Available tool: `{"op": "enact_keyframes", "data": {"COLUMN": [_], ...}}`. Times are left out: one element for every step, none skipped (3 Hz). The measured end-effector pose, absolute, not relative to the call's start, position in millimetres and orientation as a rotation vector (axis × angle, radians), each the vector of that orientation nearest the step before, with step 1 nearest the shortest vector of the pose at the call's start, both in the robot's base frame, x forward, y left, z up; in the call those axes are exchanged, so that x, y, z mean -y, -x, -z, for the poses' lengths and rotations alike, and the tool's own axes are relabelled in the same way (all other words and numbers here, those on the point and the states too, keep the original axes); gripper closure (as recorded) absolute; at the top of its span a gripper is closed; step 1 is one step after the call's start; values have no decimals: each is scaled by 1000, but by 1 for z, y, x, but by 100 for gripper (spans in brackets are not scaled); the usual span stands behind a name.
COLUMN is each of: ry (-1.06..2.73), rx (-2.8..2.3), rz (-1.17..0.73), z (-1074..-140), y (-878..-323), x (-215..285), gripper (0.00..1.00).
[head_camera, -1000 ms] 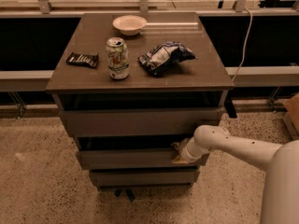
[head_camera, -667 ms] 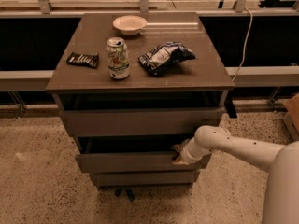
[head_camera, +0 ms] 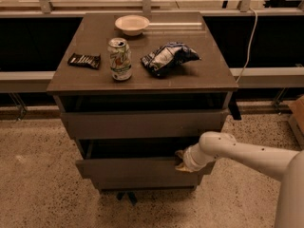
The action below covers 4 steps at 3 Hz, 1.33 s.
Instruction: Open middle drawer
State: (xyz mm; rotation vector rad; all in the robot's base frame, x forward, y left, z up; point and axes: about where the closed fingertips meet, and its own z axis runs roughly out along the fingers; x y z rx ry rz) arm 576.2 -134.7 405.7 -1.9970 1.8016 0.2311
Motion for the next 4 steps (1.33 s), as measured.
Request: {"op": "enact_keyframes", "data": {"ry": [1994, 1950, 1950, 1950], "rx": [-1804, -1832, -1832, -1832], "rz": [-236, -261, -261, -261], "z": [-407, -406, -407, -407], "y": [-574, -544, -544, -544], "x": [134, 121, 121, 121], "gripper": [100, 100, 100, 100]}}
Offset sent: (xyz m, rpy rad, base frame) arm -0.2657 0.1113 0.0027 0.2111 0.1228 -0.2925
